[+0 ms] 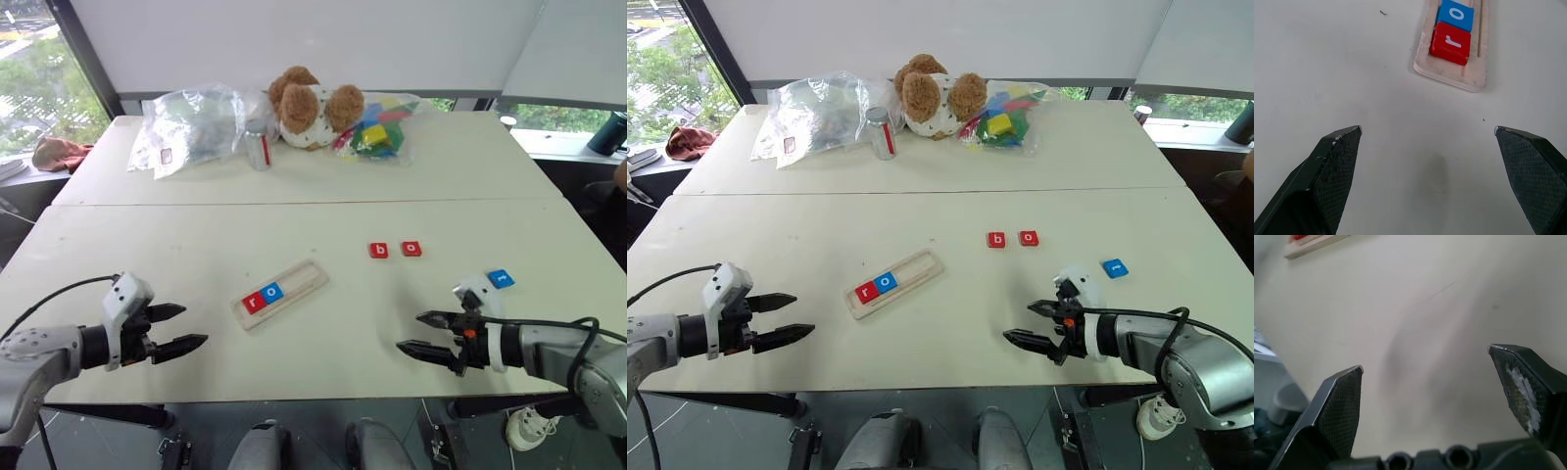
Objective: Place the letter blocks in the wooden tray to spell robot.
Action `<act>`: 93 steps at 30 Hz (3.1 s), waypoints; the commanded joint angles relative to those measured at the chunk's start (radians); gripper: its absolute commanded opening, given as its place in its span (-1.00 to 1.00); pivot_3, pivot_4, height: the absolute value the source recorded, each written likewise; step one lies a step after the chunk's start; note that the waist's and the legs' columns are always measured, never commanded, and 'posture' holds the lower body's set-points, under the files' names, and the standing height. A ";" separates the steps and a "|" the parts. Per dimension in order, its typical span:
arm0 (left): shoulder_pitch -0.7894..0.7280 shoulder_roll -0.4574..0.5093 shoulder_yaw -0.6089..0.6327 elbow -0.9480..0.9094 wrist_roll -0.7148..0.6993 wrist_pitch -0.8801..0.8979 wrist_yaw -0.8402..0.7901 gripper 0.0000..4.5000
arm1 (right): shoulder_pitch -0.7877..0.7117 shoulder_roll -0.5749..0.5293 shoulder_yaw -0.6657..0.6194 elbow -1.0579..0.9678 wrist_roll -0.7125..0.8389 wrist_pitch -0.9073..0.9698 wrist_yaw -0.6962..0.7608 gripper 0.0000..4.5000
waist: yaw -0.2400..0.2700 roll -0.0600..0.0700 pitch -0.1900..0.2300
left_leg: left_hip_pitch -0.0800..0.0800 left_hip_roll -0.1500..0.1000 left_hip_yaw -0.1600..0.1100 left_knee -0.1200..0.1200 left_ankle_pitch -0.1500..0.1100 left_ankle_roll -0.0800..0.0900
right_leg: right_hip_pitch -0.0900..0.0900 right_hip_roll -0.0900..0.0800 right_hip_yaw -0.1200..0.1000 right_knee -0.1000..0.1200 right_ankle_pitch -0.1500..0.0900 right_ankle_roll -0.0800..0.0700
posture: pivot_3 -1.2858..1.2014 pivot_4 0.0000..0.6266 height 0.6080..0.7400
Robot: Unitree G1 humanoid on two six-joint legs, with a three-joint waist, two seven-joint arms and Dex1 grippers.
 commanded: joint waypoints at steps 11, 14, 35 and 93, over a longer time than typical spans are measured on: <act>-0.230 -0.131 -0.232 0.036 0.189 -0.279 0.022 1.00 | -0.239 0.063 0.127 -0.160 0.089 0.106 -0.022 0.98 | -0.001 0.000 0.000 | -0.003 0.000 0.000 -0.001 0.000 0.000 | -0.003 0.000 0.000 -0.001 0.002 0.003 | 0.03 -0.52 1.00; -0.234 -0.175 -0.276 0.070 0.234 -0.339 0.035 1.00 | -0.239 0.069 0.152 -0.166 0.076 0.109 -0.034 0.98 | 0.000 0.000 0.000 | -0.004 0.000 0.000 0.000 0.000 0.000 | -0.003 0.000 0.000 -0.001 0.002 0.003 | 0.03 -0.52 1.00; -0.181 -0.244 -0.386 0.206 0.350 -0.483 0.025 1.00 | -0.192 0.052 0.137 -0.162 0.049 0.083 -0.048 0.98 | -0.001 0.001 -0.001 | -0.003 0.000 0.000 0.002 0.000 0.000 | -0.002 0.000 -0.001 0.000 0.002 0.003 | 0.03 -0.52 1.00; -0.554 -0.114 -0.303 0.173 0.269 -0.325 -0.260 0.99 | -0.512 0.638 0.132 0.331 -0.355 0.069 -0.674 1.00 | -0.028 0.001 -0.002 | -0.006 0.000 0.000 0.005 0.001 0.000 | -0.006 0.004 -0.001 0.006 0.002 0.004 | 0.03 -0.52 1.00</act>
